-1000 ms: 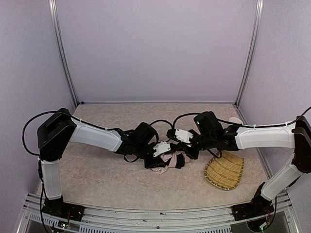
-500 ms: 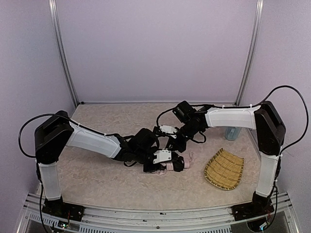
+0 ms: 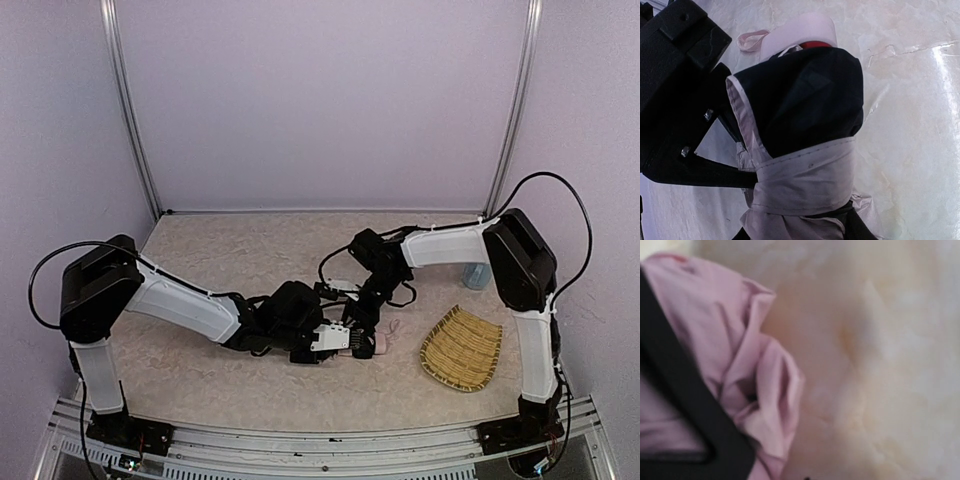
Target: Put away the umbrella
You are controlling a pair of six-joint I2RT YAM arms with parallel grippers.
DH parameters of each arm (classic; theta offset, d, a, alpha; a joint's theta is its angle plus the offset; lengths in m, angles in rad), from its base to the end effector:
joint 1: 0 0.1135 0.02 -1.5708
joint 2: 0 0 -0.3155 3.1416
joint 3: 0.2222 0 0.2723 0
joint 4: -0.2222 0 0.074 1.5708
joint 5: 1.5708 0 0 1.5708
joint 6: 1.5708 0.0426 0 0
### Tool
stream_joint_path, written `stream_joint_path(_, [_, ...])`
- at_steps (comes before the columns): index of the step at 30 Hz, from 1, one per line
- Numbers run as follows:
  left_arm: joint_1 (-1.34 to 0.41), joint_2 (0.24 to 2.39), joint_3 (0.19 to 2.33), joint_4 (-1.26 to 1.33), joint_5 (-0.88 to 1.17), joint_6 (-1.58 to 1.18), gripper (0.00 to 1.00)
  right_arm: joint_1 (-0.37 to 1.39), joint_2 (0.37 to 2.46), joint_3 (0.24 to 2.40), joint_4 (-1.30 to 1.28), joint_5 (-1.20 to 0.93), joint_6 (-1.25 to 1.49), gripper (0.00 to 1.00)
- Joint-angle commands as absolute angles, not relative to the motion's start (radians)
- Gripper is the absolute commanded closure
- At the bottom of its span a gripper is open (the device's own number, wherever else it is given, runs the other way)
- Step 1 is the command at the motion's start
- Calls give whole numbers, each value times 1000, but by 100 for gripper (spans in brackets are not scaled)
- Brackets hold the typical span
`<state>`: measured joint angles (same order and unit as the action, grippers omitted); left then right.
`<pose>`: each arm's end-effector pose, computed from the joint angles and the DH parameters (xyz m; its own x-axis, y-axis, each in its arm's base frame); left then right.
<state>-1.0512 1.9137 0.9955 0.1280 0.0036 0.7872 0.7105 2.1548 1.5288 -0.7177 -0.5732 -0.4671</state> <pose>0.2070 -0.3621 0.1532 0.3668 0.7855 -0.4985 0.8635 -0.0880 0.4967 0.3405 0.3234 0.1627 -0.3710 -0.8183 -0.4390 -0.9045 0.2114 0.3704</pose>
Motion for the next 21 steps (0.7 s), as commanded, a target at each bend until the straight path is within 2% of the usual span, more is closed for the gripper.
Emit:
stream_joint_path(1, [-1084, 1945, 951, 60, -55, 807, 87, 705, 2180, 1453, -620, -547, -461, 100])
stream_joint_path(3, [-1076, 1942, 956, 81, -78, 792, 80, 711, 2177, 1432, -612, -551, -457, 100])
stream_joint_path(6, [-1071, 1934, 959, 111, -104, 784, 63, 717, 2162, 1395, -580, -549, -457, 100])
stream_joint_path(8, [-1073, 1927, 963, 128, -129, 779, 45, 725, 2149, 1367, -549, -544, -461, 100])
stream_joint_path(11, [-1073, 1910, 962, 141, -163, 775, 3, 742, 2120, 1320, -500, -524, -466, 100])
stream_joint_path(21, [-1104, 1767, 928, 107, -180, 749, 1, 761, 2100, 1289, -450, -421, -474, 100])
